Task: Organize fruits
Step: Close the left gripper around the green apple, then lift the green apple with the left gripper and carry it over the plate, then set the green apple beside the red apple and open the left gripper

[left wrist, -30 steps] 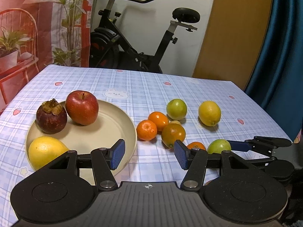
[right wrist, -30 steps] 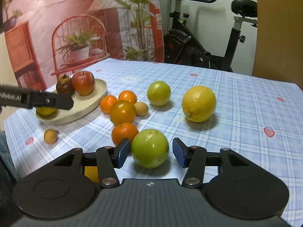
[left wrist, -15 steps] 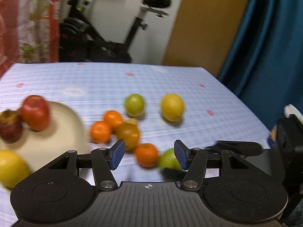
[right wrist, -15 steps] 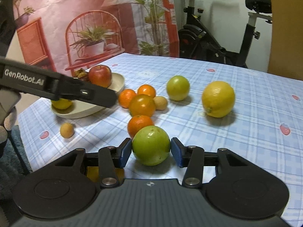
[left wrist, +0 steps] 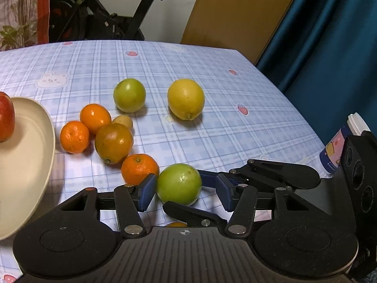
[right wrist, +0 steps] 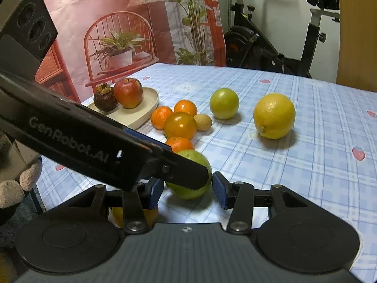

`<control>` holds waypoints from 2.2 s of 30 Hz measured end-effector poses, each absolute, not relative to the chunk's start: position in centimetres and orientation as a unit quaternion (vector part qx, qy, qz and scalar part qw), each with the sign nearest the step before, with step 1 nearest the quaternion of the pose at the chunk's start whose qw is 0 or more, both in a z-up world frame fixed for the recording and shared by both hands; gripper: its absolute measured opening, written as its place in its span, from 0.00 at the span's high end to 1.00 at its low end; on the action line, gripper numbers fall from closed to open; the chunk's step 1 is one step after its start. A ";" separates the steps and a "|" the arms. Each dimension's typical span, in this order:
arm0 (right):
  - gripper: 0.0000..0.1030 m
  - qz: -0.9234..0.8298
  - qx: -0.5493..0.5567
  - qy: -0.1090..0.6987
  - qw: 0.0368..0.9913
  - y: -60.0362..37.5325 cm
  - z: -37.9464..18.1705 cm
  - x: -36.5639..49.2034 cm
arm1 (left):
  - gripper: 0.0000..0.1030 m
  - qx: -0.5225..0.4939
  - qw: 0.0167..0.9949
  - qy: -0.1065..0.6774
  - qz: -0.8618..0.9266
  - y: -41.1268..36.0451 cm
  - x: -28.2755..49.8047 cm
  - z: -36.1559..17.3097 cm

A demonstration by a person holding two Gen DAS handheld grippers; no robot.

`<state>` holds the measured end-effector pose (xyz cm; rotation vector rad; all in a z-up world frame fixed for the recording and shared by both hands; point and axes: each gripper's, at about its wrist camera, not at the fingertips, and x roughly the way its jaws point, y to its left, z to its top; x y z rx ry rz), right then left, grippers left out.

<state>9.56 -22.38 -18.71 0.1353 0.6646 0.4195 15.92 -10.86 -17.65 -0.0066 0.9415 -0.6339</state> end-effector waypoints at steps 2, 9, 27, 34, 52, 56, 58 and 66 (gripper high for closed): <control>0.53 0.204 0.067 0.324 0.921 -22.4 -18.8 9.6 | 0.45 0.002 0.844 0.443 -0.303 -11.2 15.9 -17.8; 0.53 0.202 0.075 0.322 0.922 -22.5 -18.8 9.5 | 0.45 0.009 0.848 0.435 -0.304 -11.5 15.8 -17.6; 0.53 0.195 0.094 0.324 0.921 -22.9 -18.4 9.4 | 0.54 0.016 0.854 0.423 -0.304 -11.5 15.4 -17.6; 0.53 0.188 0.086 0.317 0.926 -22.8 -17.0 9.1 | 0.54 -0.001 0.860 0.407 -0.308 -10.6 15.3 -16.6; 0.54 0.267 -0.022 0.293 0.918 -13.9 -11.6 16.4 | 0.55 -0.098 0.908 0.348 -0.209 -0.4 18.1 -13.4; 0.54 0.287 -0.039 0.304 0.908 -11.3 -12.2 19.3 | 0.55 -0.120 0.907 0.358 -0.186 1.8 19.8 -14.1; 0.54 0.293 -0.052 0.311 0.902 -10.2 -12.7 20.4 | 0.55 -0.129 0.904 0.366 -0.179 2.3 20.8 -14.7; 0.54 0.310 -0.086 0.341 0.883 -7.6 -14.5 24.0 | 0.55 -0.160 0.893 0.389 -0.159 4.2 23.4 -16.5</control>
